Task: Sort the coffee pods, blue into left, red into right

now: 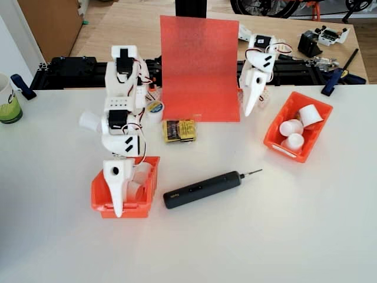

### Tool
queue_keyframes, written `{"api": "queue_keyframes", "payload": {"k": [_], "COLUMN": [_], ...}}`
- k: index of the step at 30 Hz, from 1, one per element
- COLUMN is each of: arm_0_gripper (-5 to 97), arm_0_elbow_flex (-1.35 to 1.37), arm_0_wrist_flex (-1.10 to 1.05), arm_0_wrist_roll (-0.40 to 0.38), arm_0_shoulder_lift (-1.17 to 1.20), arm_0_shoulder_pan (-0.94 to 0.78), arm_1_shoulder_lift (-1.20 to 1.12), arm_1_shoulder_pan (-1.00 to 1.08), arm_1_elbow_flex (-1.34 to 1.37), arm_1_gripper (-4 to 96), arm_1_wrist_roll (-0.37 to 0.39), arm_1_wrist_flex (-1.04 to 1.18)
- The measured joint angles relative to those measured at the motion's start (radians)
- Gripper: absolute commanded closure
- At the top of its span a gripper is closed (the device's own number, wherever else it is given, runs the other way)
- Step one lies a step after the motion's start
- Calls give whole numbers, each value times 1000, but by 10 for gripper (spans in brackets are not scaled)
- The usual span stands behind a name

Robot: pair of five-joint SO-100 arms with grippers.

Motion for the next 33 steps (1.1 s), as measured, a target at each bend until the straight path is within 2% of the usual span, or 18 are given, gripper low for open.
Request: {"api": "queue_keyframes", "payload": {"k": [1,5,13,19,25,29,31,33], "arm_0_gripper": [594,555,551,551,569,582,616,667], "arm_0_elbow_flex": [-5,11,5,-106,-465,-623,-699,-801], "arm_0_wrist_flex": [-11,-18,11,229,666,805,896,1015], "arm_0_wrist_roll": [2,29,51,58,71,81,69,51], "arm_0_shoulder_lift": [-6,-52,-61,-48,-46,-37,-37,-37], "arm_0_shoulder_pan": [-2,-23,-29,-17,28,48,63,89], "arm_1_shoulder_lift": [0,0,0,0,0,0,0,0], "arm_1_shoulder_pan": [0,0,0,3,51,80,94,126], "arm_1_elbow_flex": [-3,-9,-40,-54,-60,-60,-60,-60], "arm_1_gripper": [930,932,932,925,933,938,938,937], "arm_1_wrist_roll": [0,0,2,-11,-78,-107,-107,-147], "arm_1_wrist_flex": [0,5,35,49,44,26,26,2]}}
